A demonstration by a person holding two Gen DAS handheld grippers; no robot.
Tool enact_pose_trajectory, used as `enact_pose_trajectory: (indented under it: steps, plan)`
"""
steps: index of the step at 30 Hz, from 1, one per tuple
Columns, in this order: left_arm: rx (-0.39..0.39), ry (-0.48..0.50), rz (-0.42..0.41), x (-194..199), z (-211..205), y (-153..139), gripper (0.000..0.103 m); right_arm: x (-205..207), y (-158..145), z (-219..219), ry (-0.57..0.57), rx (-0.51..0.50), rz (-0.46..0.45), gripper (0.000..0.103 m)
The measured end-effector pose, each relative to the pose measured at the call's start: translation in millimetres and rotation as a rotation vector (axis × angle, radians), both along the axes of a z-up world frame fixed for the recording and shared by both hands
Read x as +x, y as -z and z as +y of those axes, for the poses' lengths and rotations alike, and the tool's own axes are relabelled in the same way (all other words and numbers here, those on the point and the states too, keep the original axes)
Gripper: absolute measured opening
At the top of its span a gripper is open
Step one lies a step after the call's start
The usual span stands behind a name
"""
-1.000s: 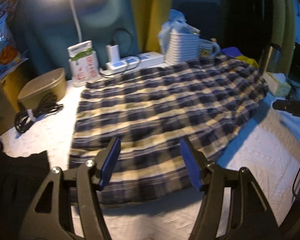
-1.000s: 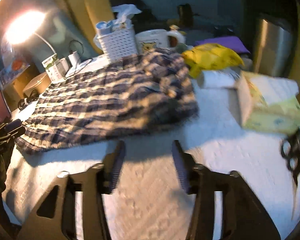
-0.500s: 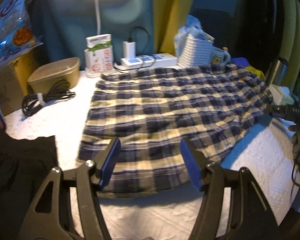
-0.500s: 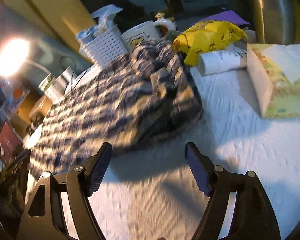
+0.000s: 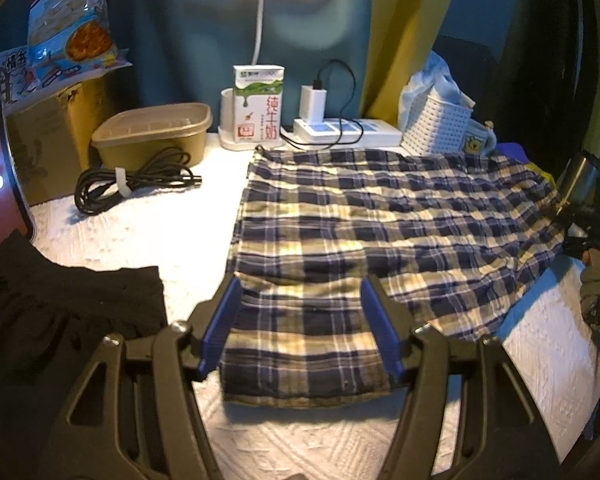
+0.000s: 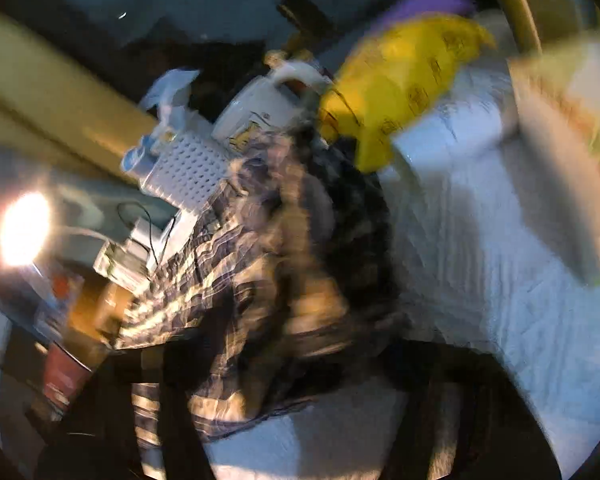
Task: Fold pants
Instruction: 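Grasp the plaid fabric with the right gripper and lift it over the garment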
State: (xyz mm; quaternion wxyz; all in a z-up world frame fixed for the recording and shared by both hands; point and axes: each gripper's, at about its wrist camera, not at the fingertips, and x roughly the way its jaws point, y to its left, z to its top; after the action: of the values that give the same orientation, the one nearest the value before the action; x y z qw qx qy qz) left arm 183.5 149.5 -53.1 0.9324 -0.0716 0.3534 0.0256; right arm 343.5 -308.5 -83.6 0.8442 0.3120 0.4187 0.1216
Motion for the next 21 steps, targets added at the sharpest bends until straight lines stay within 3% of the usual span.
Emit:
enact_pose_trajectory:
  steps: [3,11,17,21]
  plan:
    - [-0.001,-0.002,-0.007,-2,4,-2,0.063,2,5,-7,0.020,0.060,0.014,0.016]
    - [0.012,-0.010,-0.027,-7,15,-8,0.063,-8,-61,32,-0.011,-0.109,-0.153,0.014]
    - [0.024,-0.020,-0.044,-6,29,-14,0.063,-8,-113,94,-0.110,-0.243,-0.281,0.014]
    - [0.025,-0.025,-0.056,-8,38,-18,0.063,-4,-130,144,-0.196,-0.291,-0.336,0.014]
